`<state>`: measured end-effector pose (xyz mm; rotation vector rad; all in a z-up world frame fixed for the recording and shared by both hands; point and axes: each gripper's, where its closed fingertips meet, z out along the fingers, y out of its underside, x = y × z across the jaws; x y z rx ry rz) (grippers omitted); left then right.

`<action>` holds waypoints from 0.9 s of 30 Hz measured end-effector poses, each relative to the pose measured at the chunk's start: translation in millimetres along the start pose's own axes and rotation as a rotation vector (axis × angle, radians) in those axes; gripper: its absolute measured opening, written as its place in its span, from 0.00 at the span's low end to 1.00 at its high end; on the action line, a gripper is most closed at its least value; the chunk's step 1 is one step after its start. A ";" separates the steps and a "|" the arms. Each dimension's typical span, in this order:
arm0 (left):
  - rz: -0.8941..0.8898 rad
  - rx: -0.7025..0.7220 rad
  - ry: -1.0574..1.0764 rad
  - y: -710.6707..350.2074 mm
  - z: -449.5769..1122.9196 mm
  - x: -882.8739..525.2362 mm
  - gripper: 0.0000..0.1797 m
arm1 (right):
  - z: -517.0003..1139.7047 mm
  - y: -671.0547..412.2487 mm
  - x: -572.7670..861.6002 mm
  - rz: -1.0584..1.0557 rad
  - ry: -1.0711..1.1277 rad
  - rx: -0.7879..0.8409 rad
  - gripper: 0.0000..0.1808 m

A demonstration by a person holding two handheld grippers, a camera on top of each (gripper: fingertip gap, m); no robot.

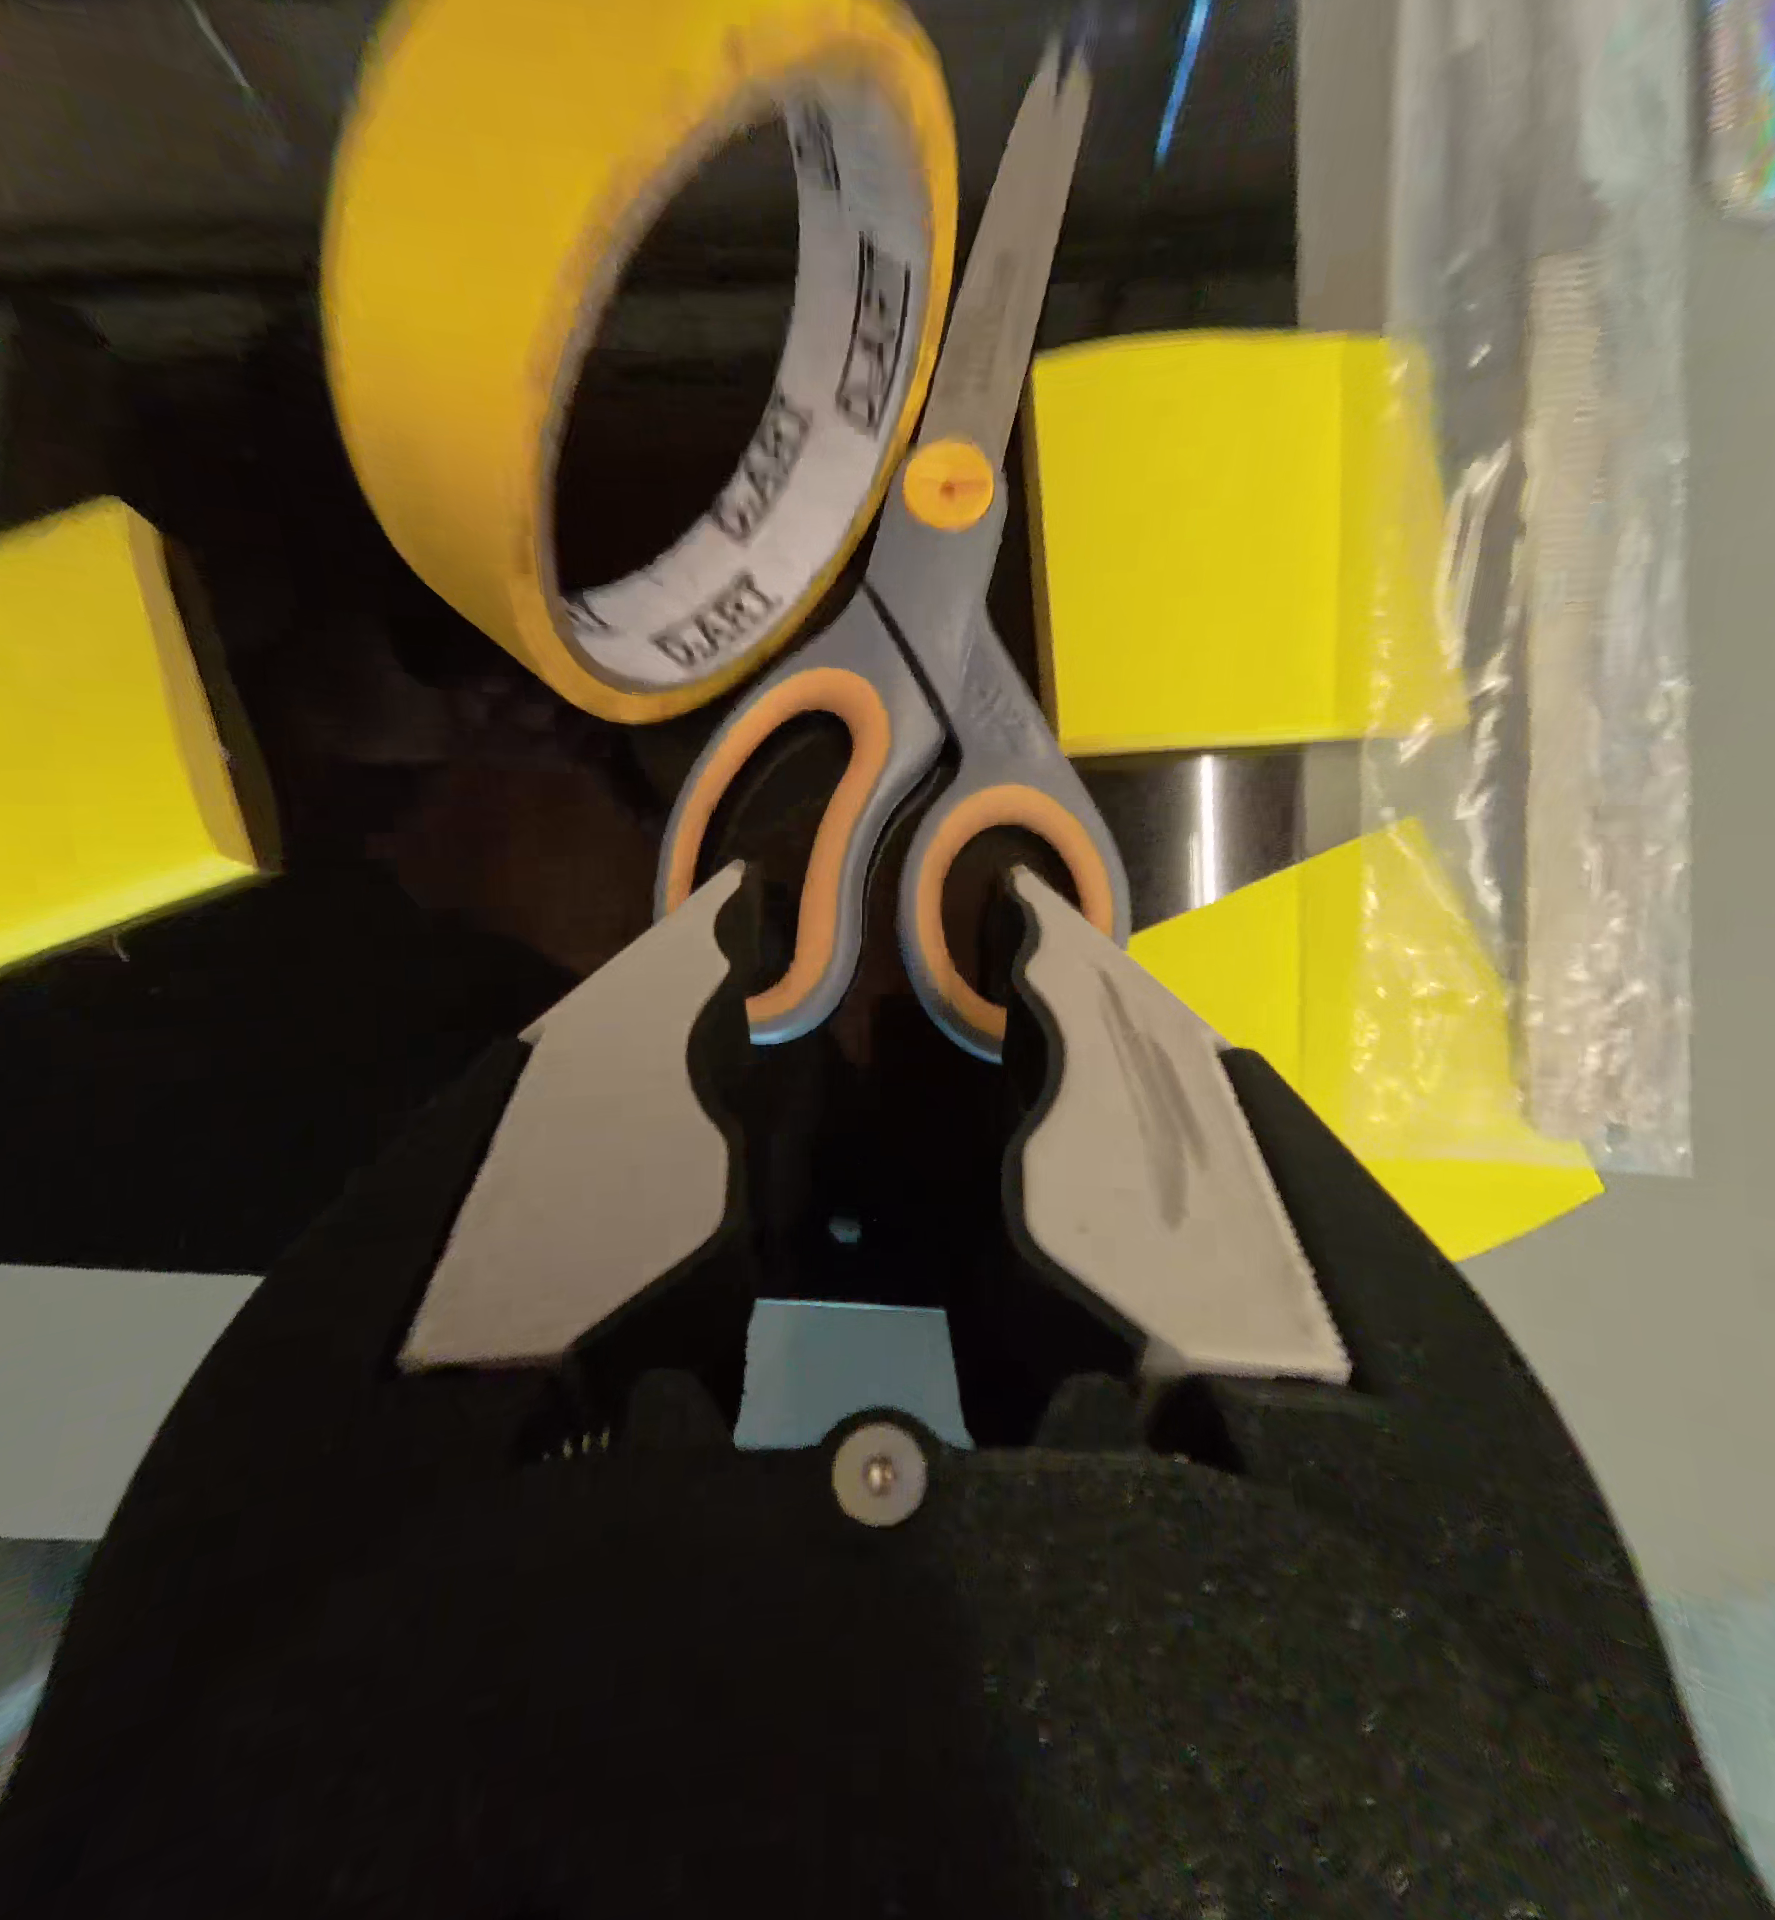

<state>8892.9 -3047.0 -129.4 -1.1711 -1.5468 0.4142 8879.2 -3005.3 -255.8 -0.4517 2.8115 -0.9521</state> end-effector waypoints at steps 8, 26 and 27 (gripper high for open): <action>0.031 -0.006 -0.016 -3.0 -9.6 -5.8 0.07 | -0.6 -2.4 6.5 -0.042 0.085 0.070 0.10; 0.035 -0.025 -0.145 -19.4 -15.5 -41.9 0.21 | -78.7 -58.8 3.3 0.361 -0.146 0.590 0.11; -0.024 0.002 -0.132 -22.1 -14.7 -43.7 0.23 | -83.3 -63.4 0.6 0.324 -0.134 0.612 0.11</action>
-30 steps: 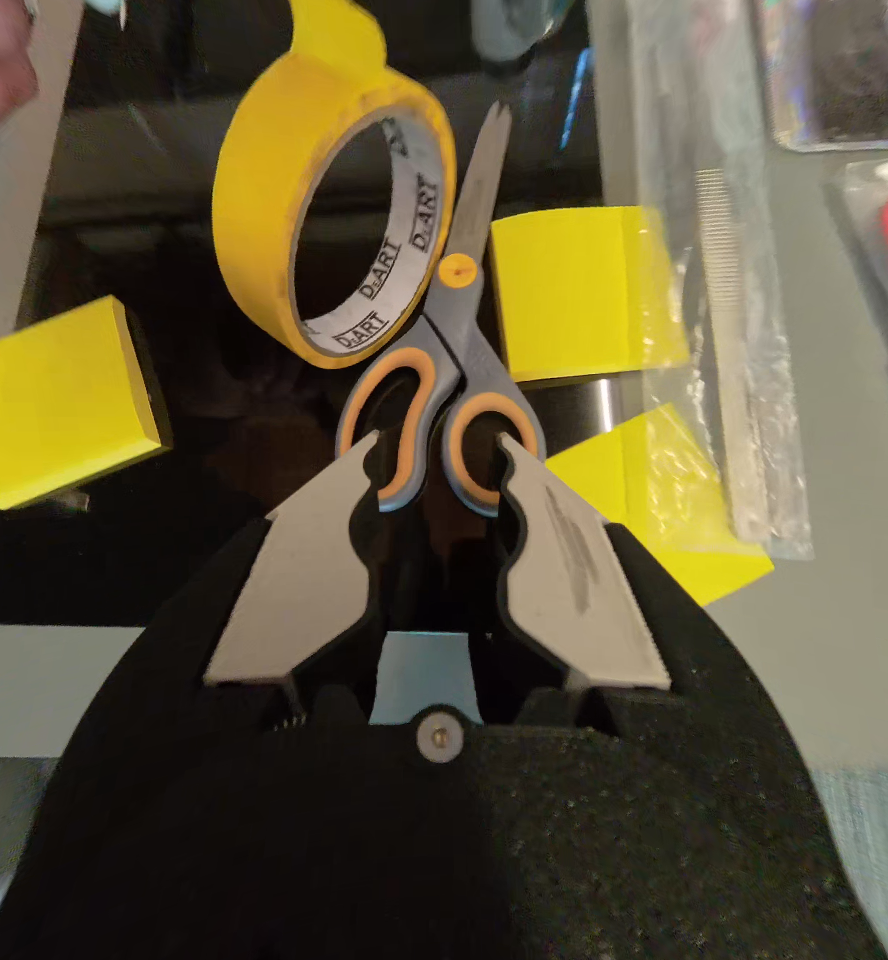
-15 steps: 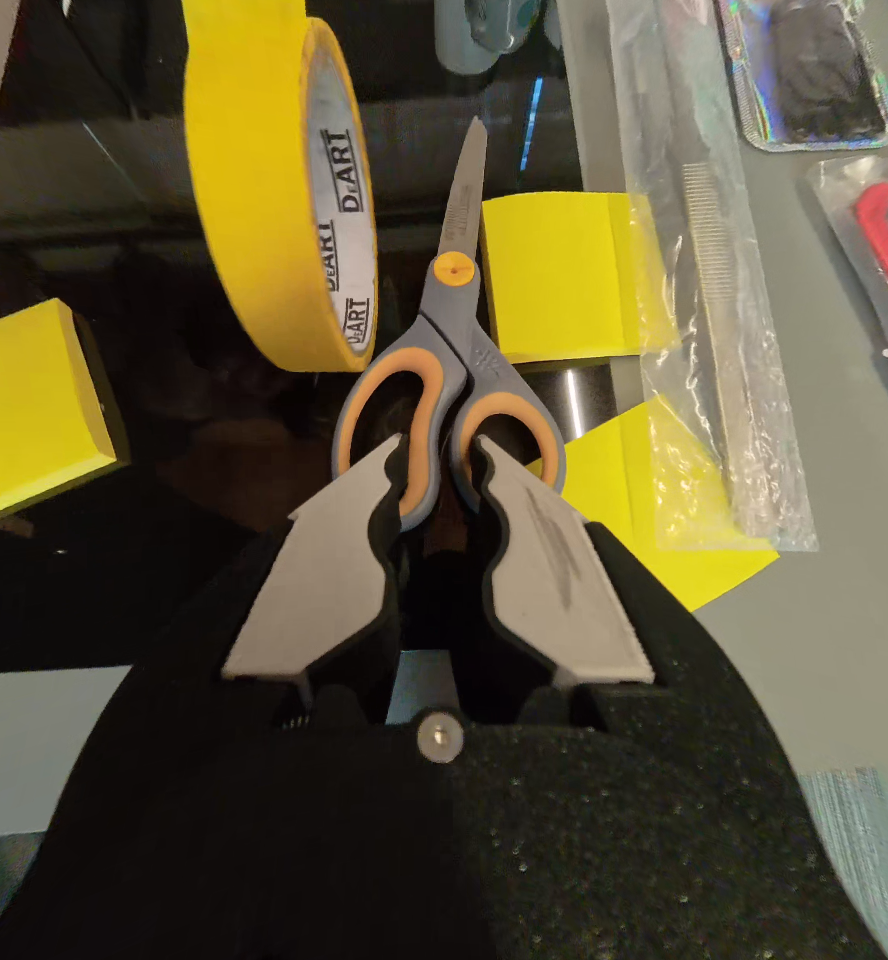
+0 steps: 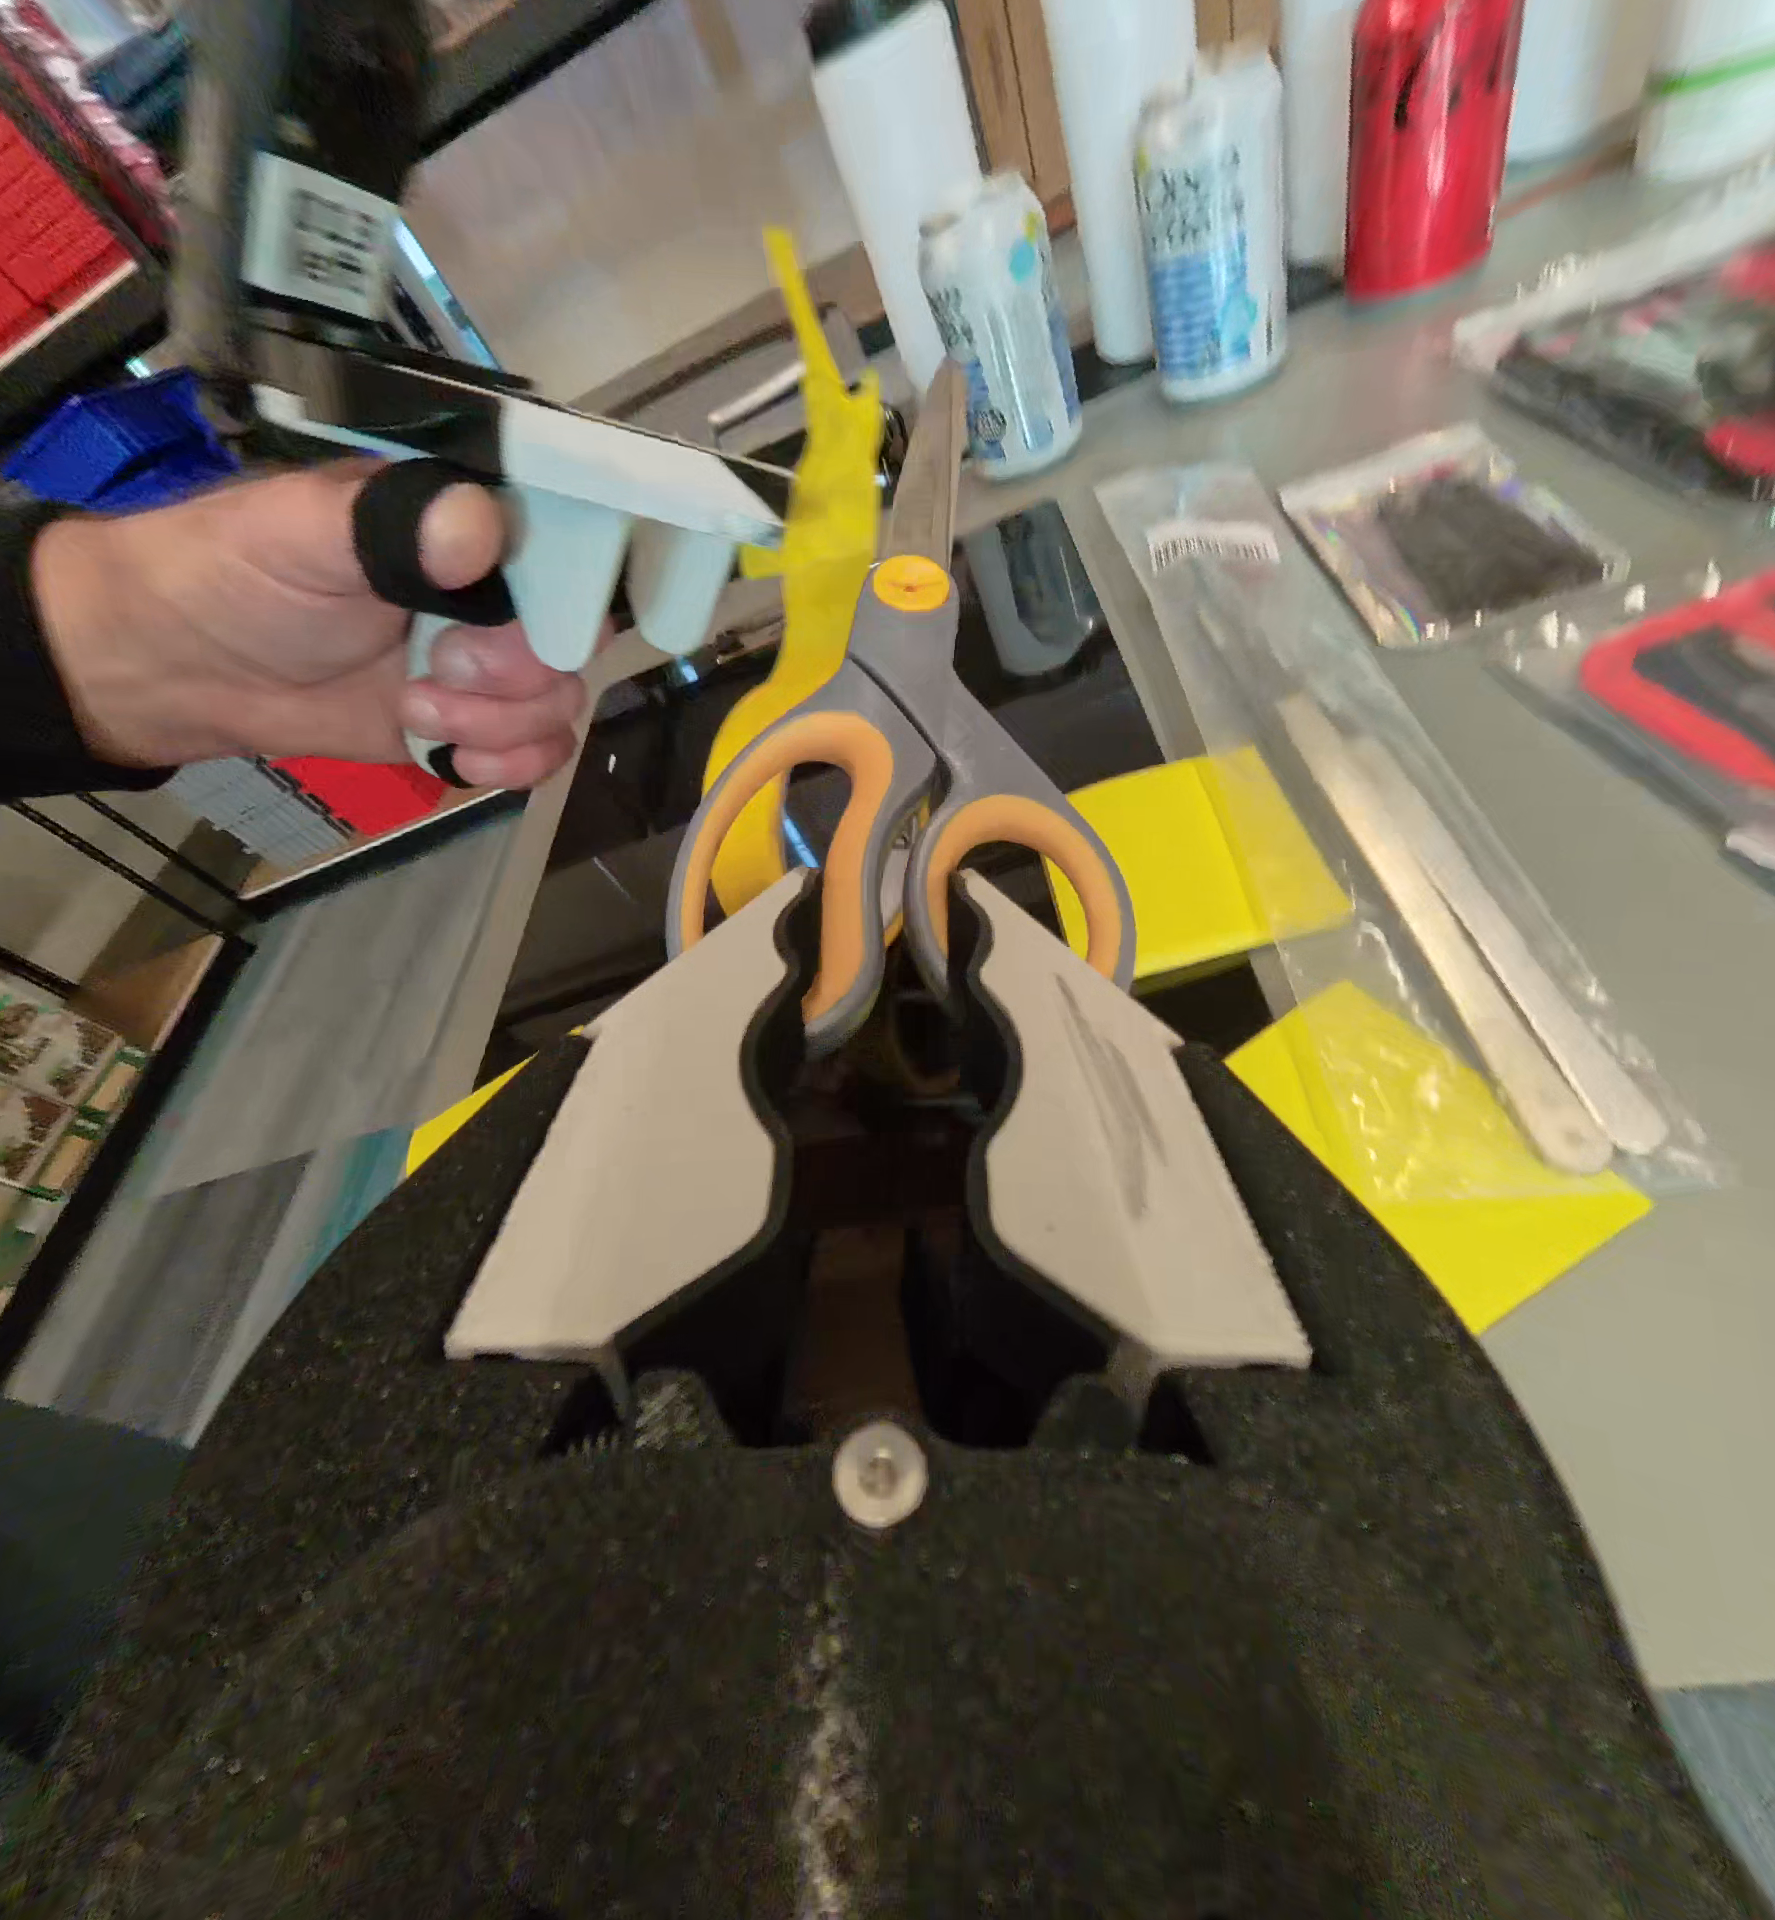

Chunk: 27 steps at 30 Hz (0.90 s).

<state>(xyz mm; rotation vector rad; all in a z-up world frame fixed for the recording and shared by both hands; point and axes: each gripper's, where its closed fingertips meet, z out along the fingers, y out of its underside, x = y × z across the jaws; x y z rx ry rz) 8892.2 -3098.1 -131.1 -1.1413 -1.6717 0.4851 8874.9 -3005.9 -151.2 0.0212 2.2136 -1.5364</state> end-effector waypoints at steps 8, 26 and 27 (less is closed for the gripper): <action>-0.345 0.112 0.152 -11.2 14.4 7.1 0.05 | 15.9 -8.8 -24.9 -0.213 0.029 -0.024 0.11; -0.434 0.119 0.069 -15.5 24.6 14.7 0.00 | 42.6 30.5 -3.0 -0.388 0.151 -0.360 0.19; -0.428 0.109 0.067 -13.6 26.9 19.1 0.00 | 45.7 32.7 1.8 -0.387 0.162 -0.375 0.21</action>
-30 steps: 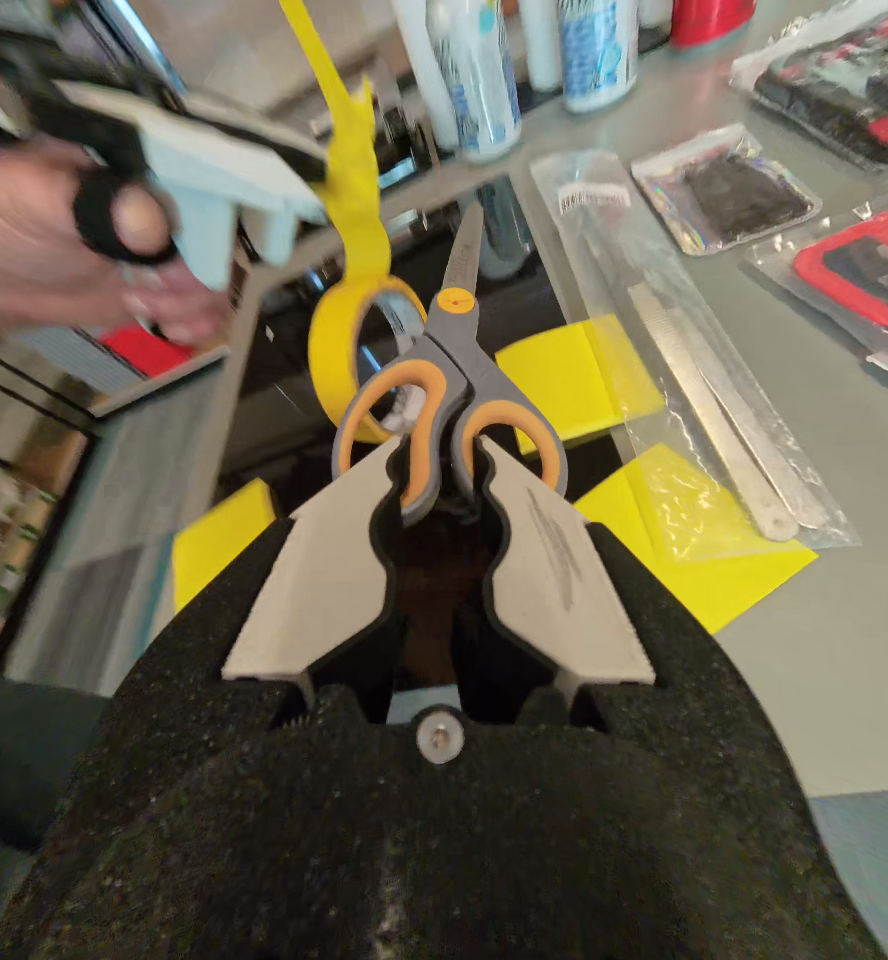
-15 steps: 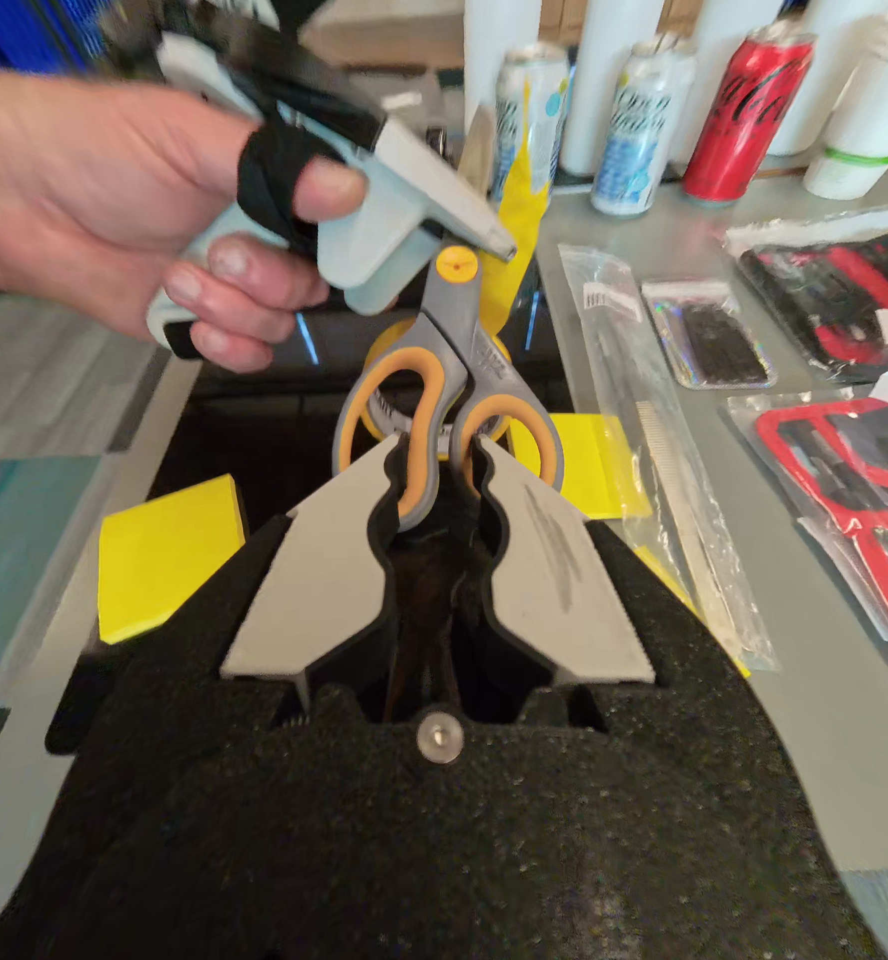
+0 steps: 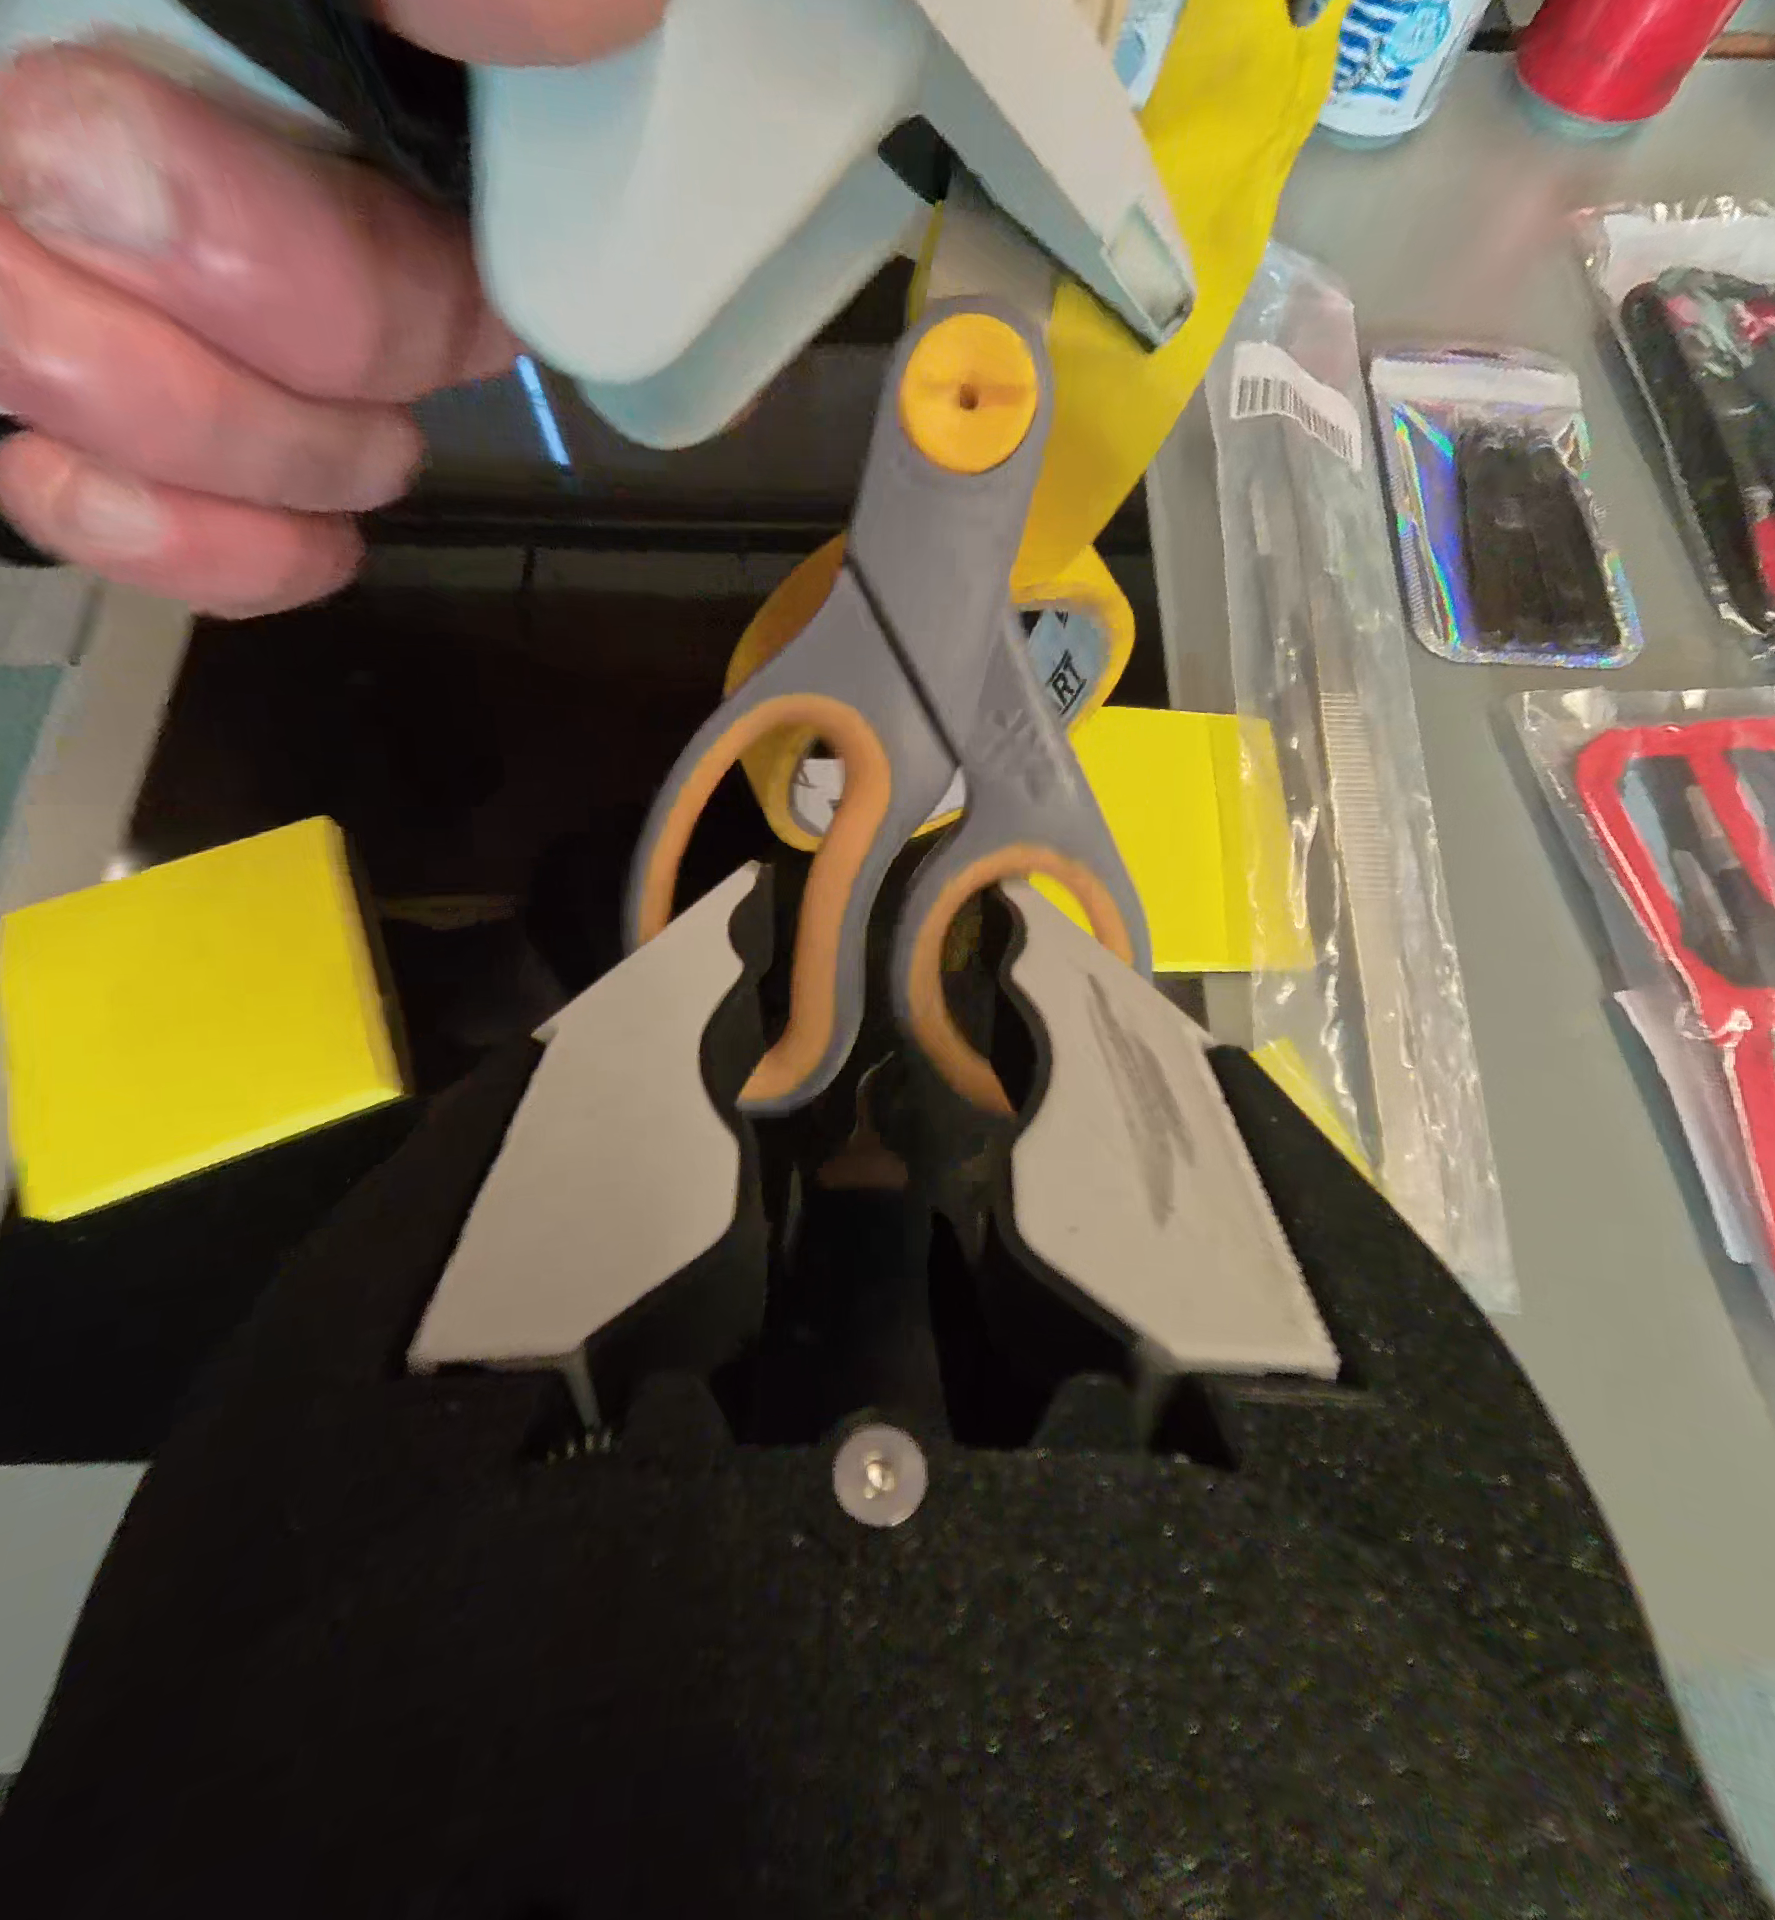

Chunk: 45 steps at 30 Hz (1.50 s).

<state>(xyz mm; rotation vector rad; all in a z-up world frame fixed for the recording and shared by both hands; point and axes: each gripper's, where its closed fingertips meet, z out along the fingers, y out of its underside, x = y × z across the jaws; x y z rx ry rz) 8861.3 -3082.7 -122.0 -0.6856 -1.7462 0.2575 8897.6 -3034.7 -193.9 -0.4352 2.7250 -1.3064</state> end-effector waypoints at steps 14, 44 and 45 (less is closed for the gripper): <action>0.011 -0.019 0.007 6.0 -1.2 4.6 0.02 | 26.5 3.9 -6.1 -0.022 -0.090 0.030 0.30; 0.241 0.026 0.019 -59.5 -42.0 -3.8 0.00 | -24.2 9.7 -22.3 0.173 -0.328 0.304 0.44; 0.248 -0.001 0.027 -58.0 -41.3 -4.8 0.00 | -20.4 12.6 -22.9 0.163 -0.327 0.276 0.44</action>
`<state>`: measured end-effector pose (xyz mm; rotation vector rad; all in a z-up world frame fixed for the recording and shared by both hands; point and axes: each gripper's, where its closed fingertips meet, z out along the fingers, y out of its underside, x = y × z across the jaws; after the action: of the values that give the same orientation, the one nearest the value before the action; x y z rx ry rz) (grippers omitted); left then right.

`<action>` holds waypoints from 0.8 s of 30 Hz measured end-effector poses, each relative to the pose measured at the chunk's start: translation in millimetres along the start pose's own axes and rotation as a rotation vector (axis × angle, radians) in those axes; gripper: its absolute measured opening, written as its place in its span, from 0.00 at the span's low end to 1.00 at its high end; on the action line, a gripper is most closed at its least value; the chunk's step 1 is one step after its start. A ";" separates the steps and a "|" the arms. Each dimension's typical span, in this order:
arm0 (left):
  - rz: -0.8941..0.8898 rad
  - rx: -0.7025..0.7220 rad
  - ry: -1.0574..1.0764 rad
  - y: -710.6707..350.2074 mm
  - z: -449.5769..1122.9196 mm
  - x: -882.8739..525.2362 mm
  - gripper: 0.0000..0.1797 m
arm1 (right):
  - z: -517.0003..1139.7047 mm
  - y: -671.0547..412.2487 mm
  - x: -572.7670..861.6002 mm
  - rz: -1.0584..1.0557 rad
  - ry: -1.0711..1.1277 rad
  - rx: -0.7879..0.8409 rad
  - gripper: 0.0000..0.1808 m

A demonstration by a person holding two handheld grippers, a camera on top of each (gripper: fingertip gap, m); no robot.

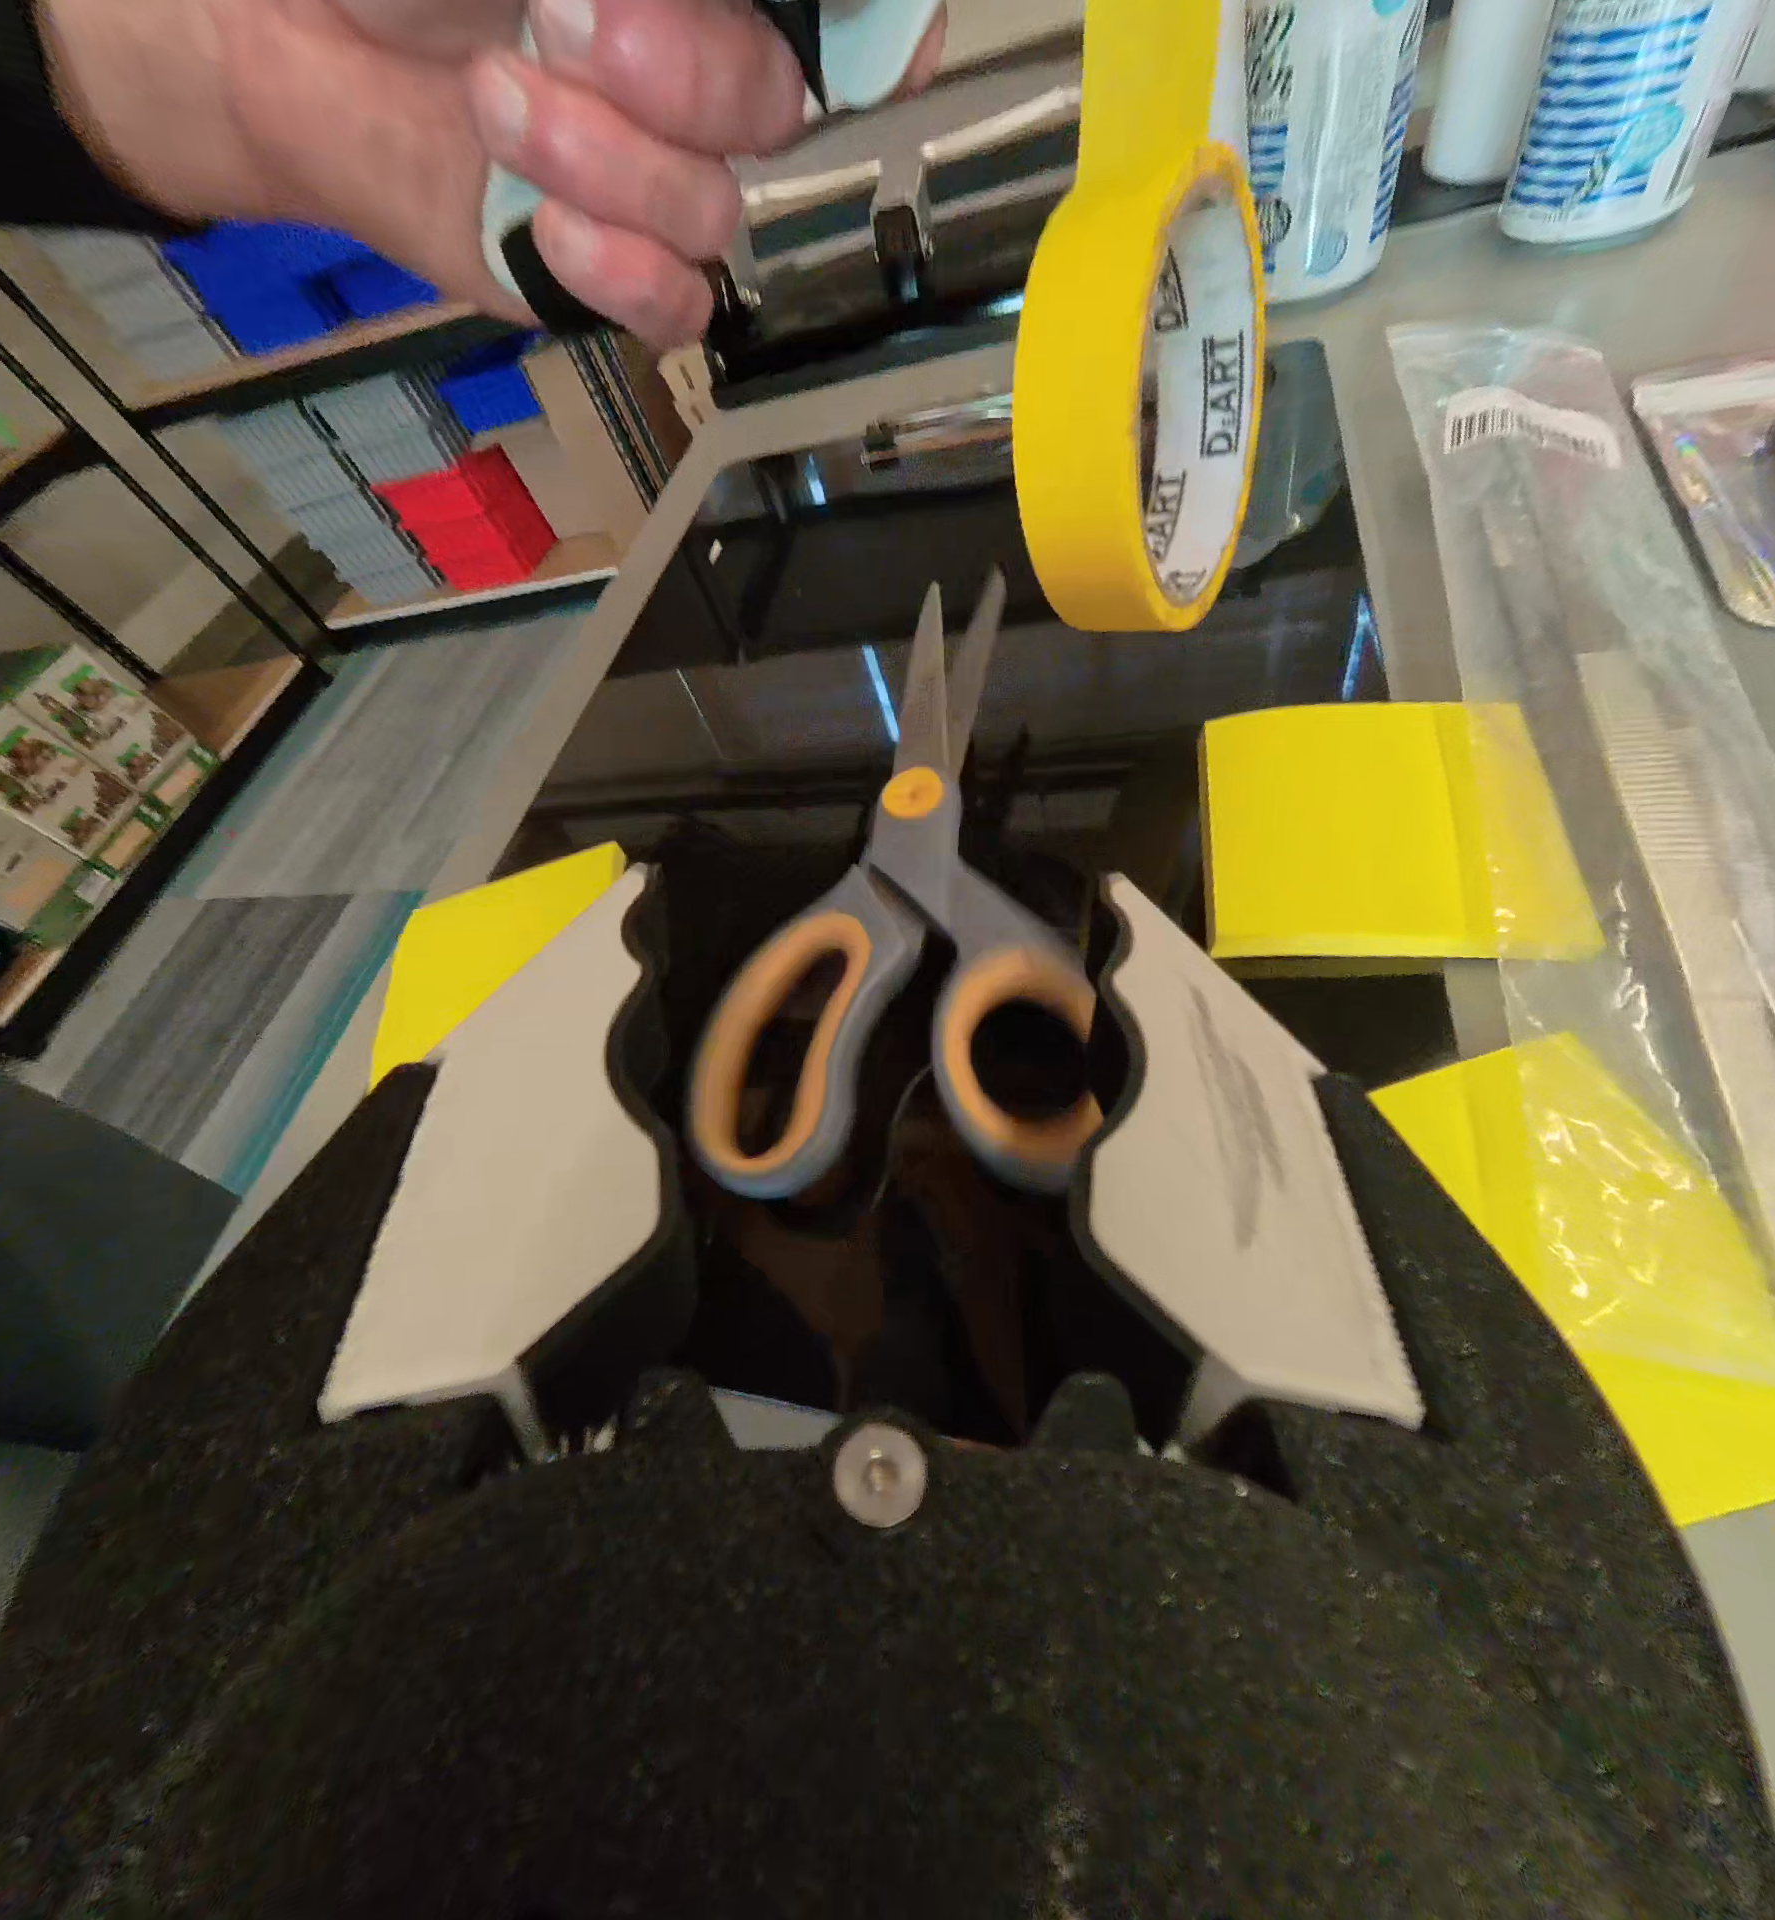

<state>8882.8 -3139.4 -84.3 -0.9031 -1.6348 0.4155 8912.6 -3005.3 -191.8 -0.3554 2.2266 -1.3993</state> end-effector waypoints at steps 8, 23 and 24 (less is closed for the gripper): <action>0.030 -0.125 -0.017 24.1 -5.6 -15.8 0.00 | 20.1 34.0 8.3 -0.118 0.063 -0.316 0.42; 0.019 -0.130 -0.025 33.7 -19.8 -16.6 0.00 | 5.1 69.4 -1.6 -0.160 0.258 -0.583 0.30; 0.028 -0.138 -0.018 36.0 -18.6 -14.7 0.00 | 6.7 71.6 -0.5 -0.178 0.282 -0.584 0.28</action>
<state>8912.9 -3131.0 -114.1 -1.0291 -1.6844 0.3337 8919.1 -2978.5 -258.2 -0.5908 2.8834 -0.8881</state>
